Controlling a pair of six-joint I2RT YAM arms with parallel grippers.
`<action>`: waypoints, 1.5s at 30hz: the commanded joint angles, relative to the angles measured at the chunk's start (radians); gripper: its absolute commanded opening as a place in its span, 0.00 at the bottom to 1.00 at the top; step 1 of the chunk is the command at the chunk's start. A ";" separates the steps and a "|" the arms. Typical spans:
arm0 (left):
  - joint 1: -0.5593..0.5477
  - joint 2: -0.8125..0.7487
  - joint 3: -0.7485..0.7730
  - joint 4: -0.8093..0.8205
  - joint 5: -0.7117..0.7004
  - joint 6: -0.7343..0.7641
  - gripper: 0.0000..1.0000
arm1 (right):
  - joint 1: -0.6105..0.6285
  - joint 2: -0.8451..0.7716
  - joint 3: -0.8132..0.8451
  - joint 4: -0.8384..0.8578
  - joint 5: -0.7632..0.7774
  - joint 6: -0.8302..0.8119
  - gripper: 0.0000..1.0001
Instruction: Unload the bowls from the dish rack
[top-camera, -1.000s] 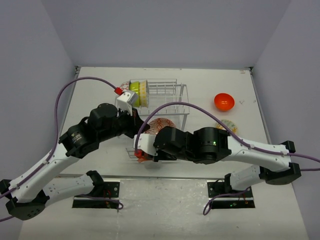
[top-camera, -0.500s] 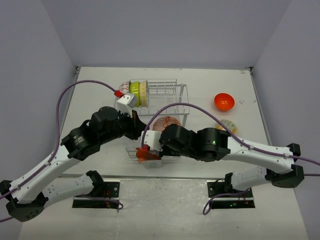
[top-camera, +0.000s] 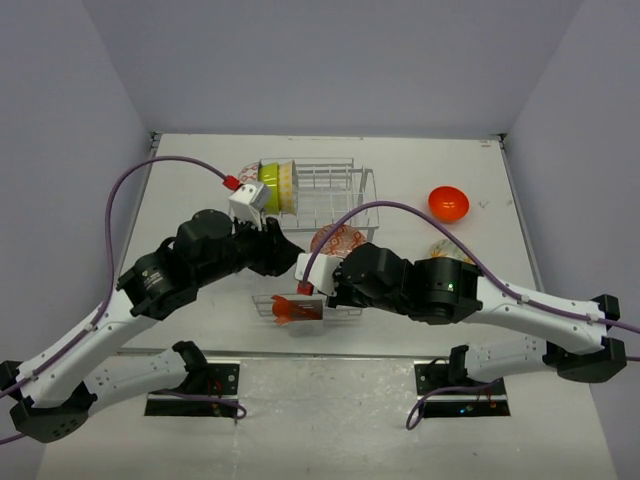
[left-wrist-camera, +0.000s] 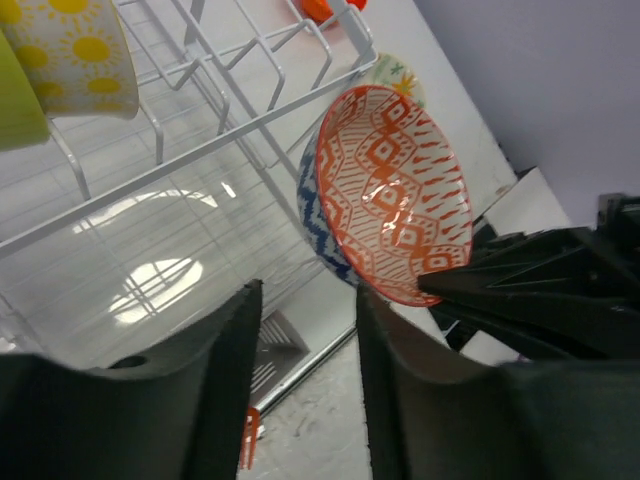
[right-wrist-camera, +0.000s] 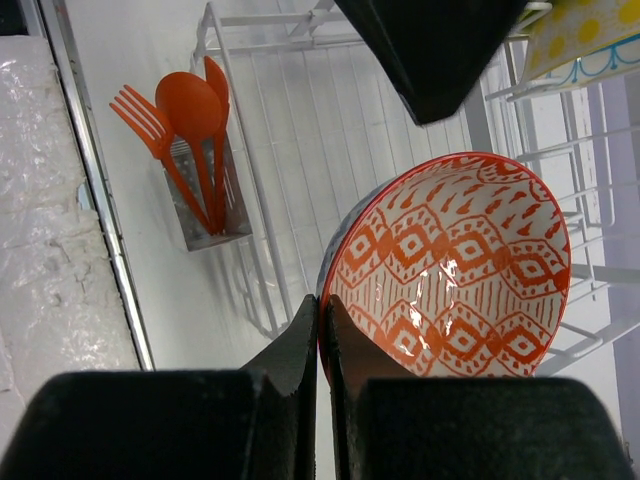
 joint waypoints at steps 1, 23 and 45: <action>-0.002 -0.015 0.079 0.030 0.010 -0.032 0.49 | 0.001 -0.010 0.023 0.050 0.017 -0.030 0.00; -0.011 0.243 0.180 -0.097 -0.016 0.039 0.00 | 0.054 0.160 0.270 -0.087 0.065 -0.044 0.00; -0.012 -0.028 0.413 -0.301 -0.401 0.005 0.00 | 0.052 -0.364 0.005 0.226 -0.078 0.120 0.99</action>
